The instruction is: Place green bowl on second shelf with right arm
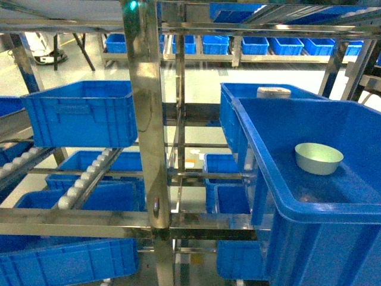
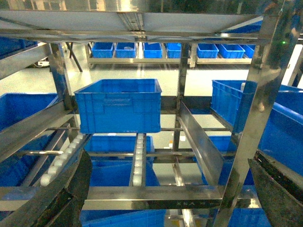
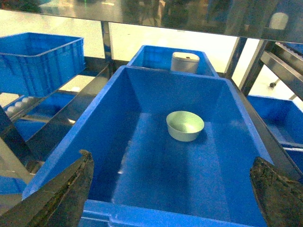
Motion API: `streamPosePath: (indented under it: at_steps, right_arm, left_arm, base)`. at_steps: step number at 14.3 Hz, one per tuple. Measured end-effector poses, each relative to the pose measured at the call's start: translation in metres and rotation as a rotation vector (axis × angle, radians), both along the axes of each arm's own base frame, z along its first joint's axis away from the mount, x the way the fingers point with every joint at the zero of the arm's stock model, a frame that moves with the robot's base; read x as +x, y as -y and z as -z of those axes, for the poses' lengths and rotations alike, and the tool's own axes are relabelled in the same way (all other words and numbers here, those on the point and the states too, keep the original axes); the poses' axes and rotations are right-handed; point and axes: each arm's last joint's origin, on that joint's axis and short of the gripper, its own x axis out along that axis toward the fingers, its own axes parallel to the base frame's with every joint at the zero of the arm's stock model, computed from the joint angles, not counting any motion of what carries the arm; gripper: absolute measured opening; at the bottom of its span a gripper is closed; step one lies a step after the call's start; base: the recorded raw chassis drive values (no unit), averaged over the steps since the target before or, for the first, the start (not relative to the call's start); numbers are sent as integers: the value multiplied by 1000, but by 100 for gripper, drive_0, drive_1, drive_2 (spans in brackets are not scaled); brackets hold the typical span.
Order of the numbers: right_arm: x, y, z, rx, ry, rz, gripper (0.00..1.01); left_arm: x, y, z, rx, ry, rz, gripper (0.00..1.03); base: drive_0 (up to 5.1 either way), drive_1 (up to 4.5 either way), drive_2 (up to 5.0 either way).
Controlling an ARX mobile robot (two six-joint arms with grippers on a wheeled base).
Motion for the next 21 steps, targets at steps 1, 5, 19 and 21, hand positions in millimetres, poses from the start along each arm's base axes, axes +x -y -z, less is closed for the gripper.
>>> streamPosePath:
  at_steps: [1,5,19,21]
  right_arm:
    - [1,0,1,4,-10,-7,98]
    - [-17,-9,26,33,206,115,57]
    - [-61,-17,75,44,213,98,2]
    - [-65,-17,74,44,228,98,2]
  left_arm:
    - [0,0,0,0,0,0,98]
    - [0,0,0,0,0,0,98]
    - [0,0,0,0,0,0,98]
    - [0,0,0,0,0,0,98]
  base:
    - [0,0,0]
    - [0,0,0]
    - [0,0,0]
    - [0,0,0]
